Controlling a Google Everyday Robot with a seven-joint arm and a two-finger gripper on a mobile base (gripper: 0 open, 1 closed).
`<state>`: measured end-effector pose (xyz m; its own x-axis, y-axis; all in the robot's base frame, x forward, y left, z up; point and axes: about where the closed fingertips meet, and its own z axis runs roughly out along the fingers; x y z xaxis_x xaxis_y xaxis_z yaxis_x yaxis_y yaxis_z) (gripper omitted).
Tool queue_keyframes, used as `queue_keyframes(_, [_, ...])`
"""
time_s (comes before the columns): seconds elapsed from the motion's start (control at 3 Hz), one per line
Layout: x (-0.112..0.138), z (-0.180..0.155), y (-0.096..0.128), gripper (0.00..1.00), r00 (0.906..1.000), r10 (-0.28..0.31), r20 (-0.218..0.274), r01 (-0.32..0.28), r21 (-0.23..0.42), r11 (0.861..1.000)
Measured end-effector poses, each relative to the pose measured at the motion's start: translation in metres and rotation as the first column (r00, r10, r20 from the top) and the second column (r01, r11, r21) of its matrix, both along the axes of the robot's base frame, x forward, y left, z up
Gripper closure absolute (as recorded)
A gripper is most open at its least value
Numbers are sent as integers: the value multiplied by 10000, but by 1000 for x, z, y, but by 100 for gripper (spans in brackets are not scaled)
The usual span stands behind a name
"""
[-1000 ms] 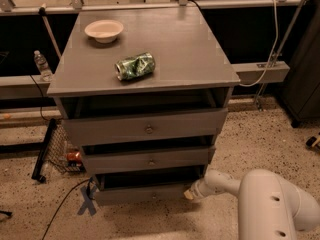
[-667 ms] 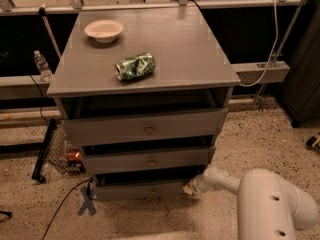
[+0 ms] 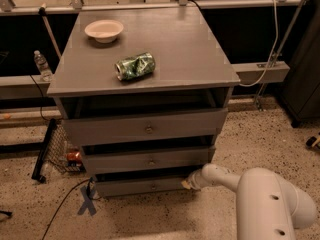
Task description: Close bottom drawer
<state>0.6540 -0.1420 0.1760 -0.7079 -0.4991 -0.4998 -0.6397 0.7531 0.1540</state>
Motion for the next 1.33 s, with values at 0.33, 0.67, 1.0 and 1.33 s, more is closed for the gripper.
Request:
queue_keyframes(0.33, [9,4,3,100,9998,81,179,-82,18,10000])
queue_keyframes(0.67, [10,5,5,100,9997,231,38,-231,62,9997])
queue_keyframes(1.0, [-1,-1,-1,100,9986,250,-465,-255,-95,9996])
queue_keyframes(1.33, [-20,-14,-19,100,9915,-162,-1291,106,-436,9990])
